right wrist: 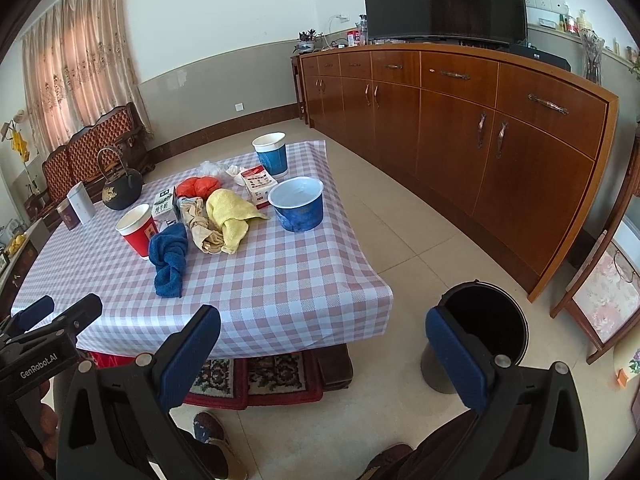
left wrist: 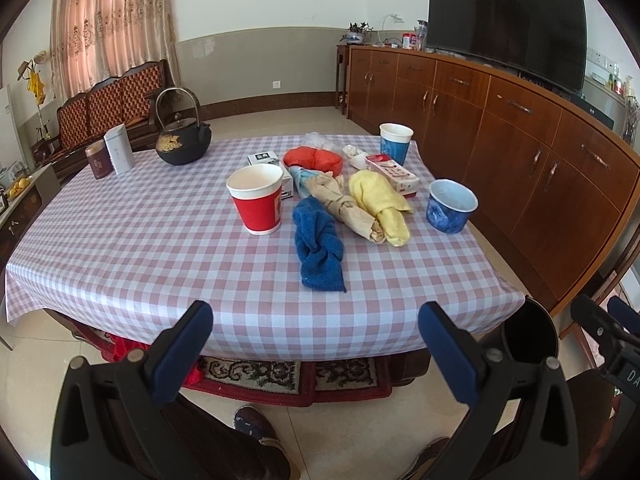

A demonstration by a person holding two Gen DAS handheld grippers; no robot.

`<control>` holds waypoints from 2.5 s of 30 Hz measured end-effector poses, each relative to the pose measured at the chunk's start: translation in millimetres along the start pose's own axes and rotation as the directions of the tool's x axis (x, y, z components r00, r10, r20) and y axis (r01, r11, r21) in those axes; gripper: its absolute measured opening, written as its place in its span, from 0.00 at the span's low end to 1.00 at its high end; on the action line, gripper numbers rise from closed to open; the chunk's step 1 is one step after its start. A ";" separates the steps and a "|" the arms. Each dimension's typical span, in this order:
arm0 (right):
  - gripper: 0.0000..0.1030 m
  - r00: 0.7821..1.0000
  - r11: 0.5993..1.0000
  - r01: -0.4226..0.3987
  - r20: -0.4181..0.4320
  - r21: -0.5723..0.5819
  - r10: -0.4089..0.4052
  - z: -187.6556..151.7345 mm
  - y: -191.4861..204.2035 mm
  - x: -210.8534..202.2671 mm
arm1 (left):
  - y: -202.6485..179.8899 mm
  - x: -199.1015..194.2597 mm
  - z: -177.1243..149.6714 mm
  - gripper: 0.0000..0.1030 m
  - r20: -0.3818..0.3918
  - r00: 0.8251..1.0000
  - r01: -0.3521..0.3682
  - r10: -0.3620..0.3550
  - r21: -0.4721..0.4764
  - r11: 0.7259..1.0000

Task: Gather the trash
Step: 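Grasp the red-and-white paper cup with the left tool while the right tool grasps the blue-and-white cup, then carry both cups over the black trash bin with both tools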

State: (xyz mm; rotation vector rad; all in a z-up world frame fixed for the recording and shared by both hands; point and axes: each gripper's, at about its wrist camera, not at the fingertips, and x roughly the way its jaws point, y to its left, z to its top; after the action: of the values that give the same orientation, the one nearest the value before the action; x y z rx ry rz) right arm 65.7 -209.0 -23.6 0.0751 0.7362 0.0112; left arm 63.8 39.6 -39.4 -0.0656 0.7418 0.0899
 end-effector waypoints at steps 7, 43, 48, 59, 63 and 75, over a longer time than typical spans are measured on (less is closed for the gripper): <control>1.00 1.000 1.000 -0.015 -0.013 0.023 0.015 12.6 -1.2 27.7 | 18.6 30.1 11.5 1.00 -0.015 1.000 -0.026 0.026 -0.037 0.999; 1.00 0.990 0.997 0.002 -0.138 -0.071 -0.012 80.5 40.1 224.3 | 62.7 186.9 73.3 1.00 -0.081 0.995 -0.062 0.056 -0.084 0.995; 1.00 0.990 0.997 0.012 -0.138 -0.078 -0.023 85.6 41.4 242.6 | 68.5 200.0 78.7 0.95 -0.088 0.995 -0.048 0.038 -0.108 0.993; 0.93 0.991 0.997 0.002 -0.134 -0.074 -0.012 98.3 42.6 276.2 | 65.1 215.2 83.9 0.62 -0.090 0.996 -0.002 -0.006 -0.095 0.995; 0.75 0.988 0.997 -0.028 -0.157 -0.070 0.016 98.6 42.7 280.8 | 65.8 212.4 84.0 0.61 -0.074 0.997 -0.010 0.002 -0.100 0.995; 0.75 0.990 0.994 -0.085 -0.118 -0.069 0.077 101.4 45.4 251.3 | 75.6 183.7 88.9 0.58 -0.017 1.000 0.017 -0.020 -0.128 0.992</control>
State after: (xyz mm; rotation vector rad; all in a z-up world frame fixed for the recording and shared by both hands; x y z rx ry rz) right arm 320.8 -161.1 -113.9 0.0337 0.8473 0.1212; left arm 250.3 133.6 -100.6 -0.1957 0.7530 0.1193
